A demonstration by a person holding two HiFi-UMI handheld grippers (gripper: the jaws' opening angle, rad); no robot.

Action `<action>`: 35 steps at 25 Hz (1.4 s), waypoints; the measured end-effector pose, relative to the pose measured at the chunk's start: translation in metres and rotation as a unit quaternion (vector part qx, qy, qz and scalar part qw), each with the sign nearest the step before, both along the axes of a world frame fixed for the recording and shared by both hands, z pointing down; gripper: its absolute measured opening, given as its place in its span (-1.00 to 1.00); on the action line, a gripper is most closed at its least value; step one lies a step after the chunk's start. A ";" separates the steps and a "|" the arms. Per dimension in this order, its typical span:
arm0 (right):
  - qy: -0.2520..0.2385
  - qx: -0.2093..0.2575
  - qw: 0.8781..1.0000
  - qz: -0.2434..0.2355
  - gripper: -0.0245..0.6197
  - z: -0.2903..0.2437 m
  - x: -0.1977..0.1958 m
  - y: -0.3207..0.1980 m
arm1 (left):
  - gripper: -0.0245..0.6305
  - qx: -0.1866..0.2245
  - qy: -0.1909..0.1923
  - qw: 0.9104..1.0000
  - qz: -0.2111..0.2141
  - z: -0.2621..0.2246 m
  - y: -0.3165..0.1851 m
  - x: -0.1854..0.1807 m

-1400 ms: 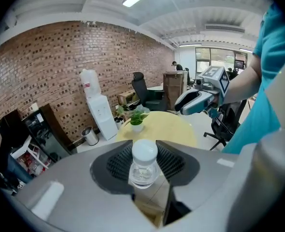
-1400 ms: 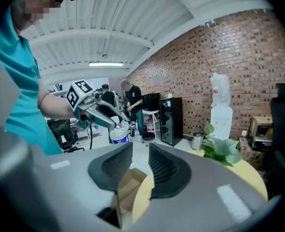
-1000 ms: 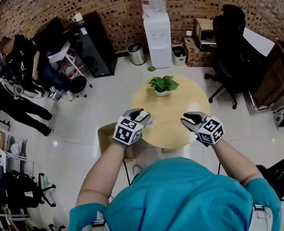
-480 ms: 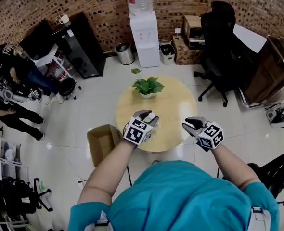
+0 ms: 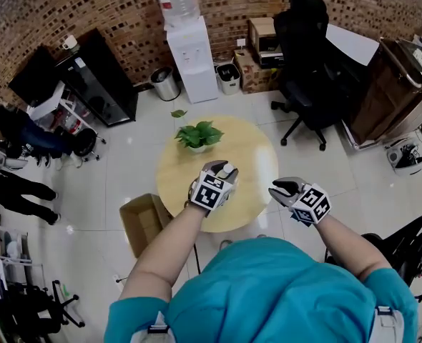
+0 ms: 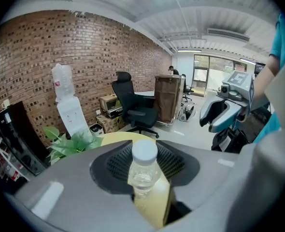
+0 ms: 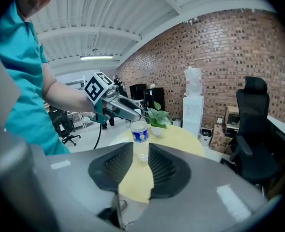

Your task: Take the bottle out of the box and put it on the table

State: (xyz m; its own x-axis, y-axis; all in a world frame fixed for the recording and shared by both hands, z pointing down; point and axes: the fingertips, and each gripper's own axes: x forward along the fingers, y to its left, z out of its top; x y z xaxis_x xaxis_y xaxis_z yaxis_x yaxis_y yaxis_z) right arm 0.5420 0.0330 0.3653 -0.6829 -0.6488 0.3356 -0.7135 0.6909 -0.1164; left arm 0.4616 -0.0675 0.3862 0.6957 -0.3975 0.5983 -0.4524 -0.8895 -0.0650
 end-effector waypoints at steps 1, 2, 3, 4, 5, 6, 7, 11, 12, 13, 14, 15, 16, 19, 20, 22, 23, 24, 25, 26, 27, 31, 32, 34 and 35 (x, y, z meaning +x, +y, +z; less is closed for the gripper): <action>0.001 -0.003 1.000 -0.005 -0.62 0.004 0.007 0.000 | -0.46 0.001 0.002 1.000 -0.005 0.005 -0.005 0.009; 0.002 -0.005 1.000 -0.010 -0.62 0.006 0.014 0.000 | -0.46 0.003 0.003 1.000 -0.009 0.011 -0.010 0.016; 0.005 -0.005 1.000 -0.015 -0.62 0.008 0.019 -0.001 | -0.46 0.004 0.004 1.000 -0.014 0.018 -0.015 0.021; 0.007 -0.004 1.000 -0.019 -0.62 0.010 0.022 -0.002 | -0.46 0.005 0.003 1.000 -0.018 0.025 -0.020 0.024; 0.009 -0.004 1.000 -0.022 -0.62 0.012 0.026 -0.003 | -0.46 0.003 0.001 1.000 -0.024 0.034 -0.024 0.026; 0.009 -0.005 1.000 -0.024 -0.62 0.014 0.029 -0.004 | -0.46 0.000 -0.002 1.000 -0.031 0.042 -0.028 0.027; 0.009 -0.006 1.000 -0.026 -0.62 0.016 0.032 -0.005 | -0.46 -0.004 -0.006 0.999 -0.038 0.049 -0.031 0.029; 0.009 -0.010 0.999 -0.036 -0.62 0.026 0.044 -0.006 | -0.46 -0.010 -0.010 0.999 -0.052 0.065 -0.039 0.039; 0.007 -0.011 0.999 -0.036 -0.62 0.028 0.046 -0.007 | -0.46 -0.009 -0.010 0.999 -0.053 0.066 -0.041 0.043; 0.005 -0.012 0.999 -0.036 -0.62 0.029 0.050 -0.009 | -0.46 -0.008 -0.011 0.999 -0.052 0.065 -0.043 0.047; 0.003 -0.013 0.999 -0.036 -0.62 0.031 0.053 -0.011 | -0.45 -0.006 -0.014 0.999 -0.052 0.065 -0.046 0.051; 0.002 -0.015 0.999 -0.036 -0.62 0.033 0.058 -0.013 | -0.45 -0.005 -0.015 0.999 -0.051 0.066 -0.050 0.056; 0.000 -0.015 0.999 -0.037 -0.62 0.036 0.064 -0.016 | -0.45 -0.005 -0.015 0.998 -0.052 0.067 -0.053 0.062; -0.005 -0.013 0.999 -0.044 -0.62 0.045 0.079 -0.018 | -0.45 -0.006 -0.006 0.998 -0.068 0.073 -0.055 0.071; -0.005 -0.012 0.999 -0.048 -0.62 0.045 0.083 -0.018 | -0.44 -0.004 -0.001 0.997 -0.074 0.074 -0.054 0.071; -0.008 -0.012 0.998 -0.053 -0.62 0.044 0.088 -0.017 | -0.44 -0.002 0.013 0.996 -0.084 0.074 -0.053 0.071; -0.011 -0.014 0.998 -0.056 -0.62 0.044 0.090 -0.016 | -0.42 -0.004 0.021 0.996 -0.087 0.074 -0.053 0.071; -0.015 -0.015 0.998 -0.059 -0.62 0.044 0.091 -0.015 | -0.28 -0.008 0.026 0.995 -0.091 0.074 -0.051 0.070; -0.019 -0.017 0.998 -0.062 -0.62 0.045 0.092 -0.015 | -0.17 -0.013 0.029 0.995 -0.095 0.074 -0.049 0.068; -0.022 -0.018 0.997 -0.065 -0.62 0.047 0.092 -0.016 | -0.09 -0.014 0.031 0.995 -0.099 0.073 -0.047 0.067; -0.025 -0.020 0.997 -0.067 -0.62 0.049 0.092 -0.017 | 0.00 -0.013 0.032 0.994 -0.102 0.073 -0.046 0.065; -0.042 -0.021 0.997 -0.065 -0.62 0.056 0.093 -0.024 | 0.13 -0.005 0.027 0.994 -0.108 0.073 -0.036 0.056; -0.046 -0.019 0.997 -0.063 -0.62 0.055 0.093 -0.024 | 0.13 -0.005 0.028 0.993 -0.110 0.072 -0.029 0.051; -0.054 -0.015 0.997 -0.061 -0.62 0.051 0.091 -0.022 | 0.13 -0.004 0.034 0.993 -0.113 0.065 -0.012 0.037; -0.058 -0.012 0.996 -0.060 -0.62 0.048 0.090 -0.020 | 0.13 -0.002 0.040 0.993 -0.114 0.059 -0.002 0.030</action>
State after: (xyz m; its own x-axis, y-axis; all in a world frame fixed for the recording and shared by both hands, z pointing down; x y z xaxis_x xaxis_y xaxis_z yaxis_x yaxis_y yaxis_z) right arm 0.6316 0.0130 0.4132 -0.7898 -0.5531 0.2650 -0.6072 0.7660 -0.2109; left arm 0.4912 -0.0698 0.4453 0.6329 -0.5479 0.5470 -0.6452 -0.7638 -0.0185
